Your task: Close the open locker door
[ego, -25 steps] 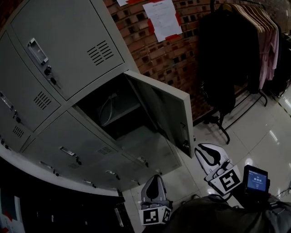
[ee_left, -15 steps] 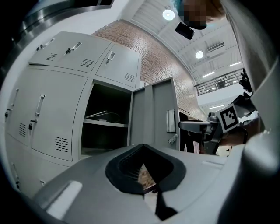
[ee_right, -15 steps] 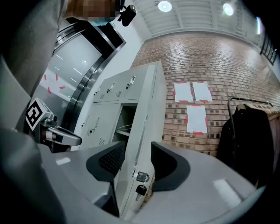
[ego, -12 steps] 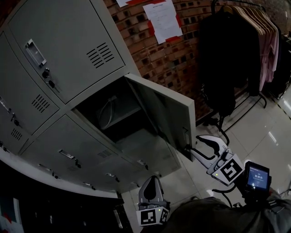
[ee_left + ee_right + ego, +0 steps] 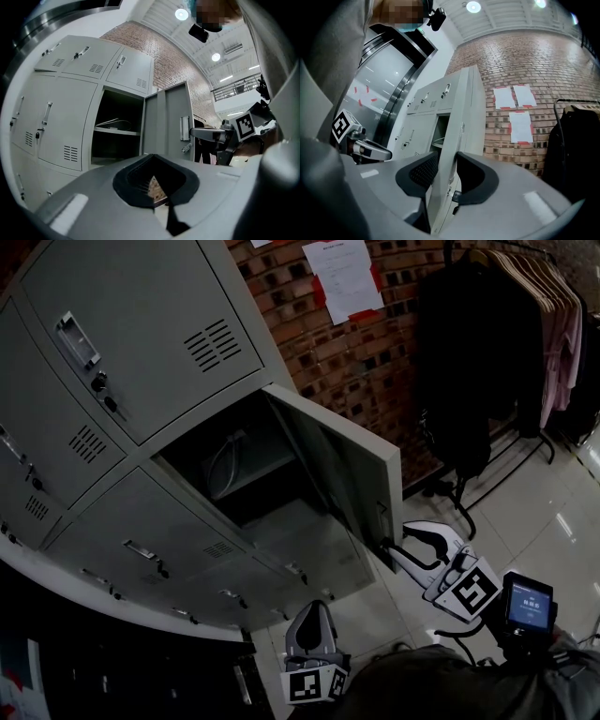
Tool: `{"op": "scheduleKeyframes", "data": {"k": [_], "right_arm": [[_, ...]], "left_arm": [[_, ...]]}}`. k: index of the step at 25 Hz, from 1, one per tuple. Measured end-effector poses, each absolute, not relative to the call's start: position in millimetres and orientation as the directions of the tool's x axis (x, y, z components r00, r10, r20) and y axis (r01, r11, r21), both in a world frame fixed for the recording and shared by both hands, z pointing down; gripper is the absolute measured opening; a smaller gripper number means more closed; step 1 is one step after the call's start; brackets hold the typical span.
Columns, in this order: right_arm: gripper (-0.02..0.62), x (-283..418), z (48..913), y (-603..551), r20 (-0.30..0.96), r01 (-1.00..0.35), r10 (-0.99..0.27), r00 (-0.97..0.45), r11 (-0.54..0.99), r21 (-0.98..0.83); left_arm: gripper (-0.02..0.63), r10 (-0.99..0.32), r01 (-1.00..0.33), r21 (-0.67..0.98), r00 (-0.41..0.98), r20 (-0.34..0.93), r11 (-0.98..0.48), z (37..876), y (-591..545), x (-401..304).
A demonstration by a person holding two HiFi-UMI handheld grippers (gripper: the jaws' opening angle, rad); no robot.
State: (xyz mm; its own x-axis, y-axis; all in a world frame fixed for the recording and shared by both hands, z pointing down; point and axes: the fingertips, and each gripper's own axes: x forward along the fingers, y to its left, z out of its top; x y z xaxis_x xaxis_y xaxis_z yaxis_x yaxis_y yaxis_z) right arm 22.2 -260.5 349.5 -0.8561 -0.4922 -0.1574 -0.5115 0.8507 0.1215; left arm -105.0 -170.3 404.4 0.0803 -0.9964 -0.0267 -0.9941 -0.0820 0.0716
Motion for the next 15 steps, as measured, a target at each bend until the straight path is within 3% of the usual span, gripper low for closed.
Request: {"op": "scheduleKeyframes", "data": {"k": [15], "right_arm": [[0.179, -32.1, 344.2, -224.1, -0.21, -0.301, -0.273, -0.939, 0.947, 0.115]], "left_arm": [[0.002, -0.998, -0.996, 0.059, -0.063, -0.02, 0.062, 404.0, -134.5, -124.5]]}}
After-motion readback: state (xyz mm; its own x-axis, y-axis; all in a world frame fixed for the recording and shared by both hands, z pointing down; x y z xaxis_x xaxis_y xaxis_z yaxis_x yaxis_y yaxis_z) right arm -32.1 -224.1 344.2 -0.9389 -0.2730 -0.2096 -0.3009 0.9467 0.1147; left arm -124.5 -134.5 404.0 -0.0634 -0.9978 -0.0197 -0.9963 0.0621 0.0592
